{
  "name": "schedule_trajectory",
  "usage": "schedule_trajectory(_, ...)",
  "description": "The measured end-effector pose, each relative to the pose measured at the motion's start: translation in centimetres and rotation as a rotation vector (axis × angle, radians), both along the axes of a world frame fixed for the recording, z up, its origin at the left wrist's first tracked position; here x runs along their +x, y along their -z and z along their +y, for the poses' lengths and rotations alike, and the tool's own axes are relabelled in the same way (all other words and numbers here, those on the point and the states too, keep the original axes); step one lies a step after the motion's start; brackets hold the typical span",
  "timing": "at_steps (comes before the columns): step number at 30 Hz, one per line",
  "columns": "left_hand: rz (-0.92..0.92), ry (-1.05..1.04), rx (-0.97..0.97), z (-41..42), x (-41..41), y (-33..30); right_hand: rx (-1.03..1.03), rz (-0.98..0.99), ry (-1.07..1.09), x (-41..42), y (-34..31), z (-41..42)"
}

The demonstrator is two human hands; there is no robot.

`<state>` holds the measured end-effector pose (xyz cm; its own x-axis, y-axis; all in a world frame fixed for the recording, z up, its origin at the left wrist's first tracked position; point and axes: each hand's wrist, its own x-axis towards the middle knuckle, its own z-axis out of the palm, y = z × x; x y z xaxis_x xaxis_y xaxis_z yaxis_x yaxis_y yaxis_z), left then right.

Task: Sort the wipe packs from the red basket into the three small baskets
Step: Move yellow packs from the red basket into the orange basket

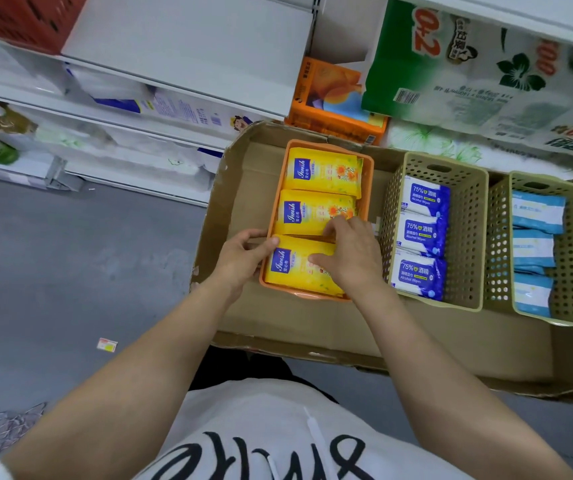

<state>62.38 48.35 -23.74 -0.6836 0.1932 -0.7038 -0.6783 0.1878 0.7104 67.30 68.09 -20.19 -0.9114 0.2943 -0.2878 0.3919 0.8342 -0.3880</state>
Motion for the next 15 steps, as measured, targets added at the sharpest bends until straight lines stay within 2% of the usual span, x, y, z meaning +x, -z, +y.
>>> schedule_trajectory(2,-0.004,0.029,-0.013,0.2,-0.1,-0.1,0.072,0.103,0.017,-0.1,0.0,-0.1)
schedule_trajectory(4,-0.009,0.033,-0.035,0.4,-0.4,-0.3,0.059,0.136,0.013,-0.6,0.0,0.2)
schedule_trajectory(9,-0.007,0.033,-0.058,0.5,-0.4,-0.2,-0.121,-0.047,-0.047,-1.2,0.6,1.1)
schedule_trajectory(15,-0.003,0.035,-0.082,0.6,-0.3,-0.3,-0.124,-0.016,-0.013,-0.6,1.1,1.2)
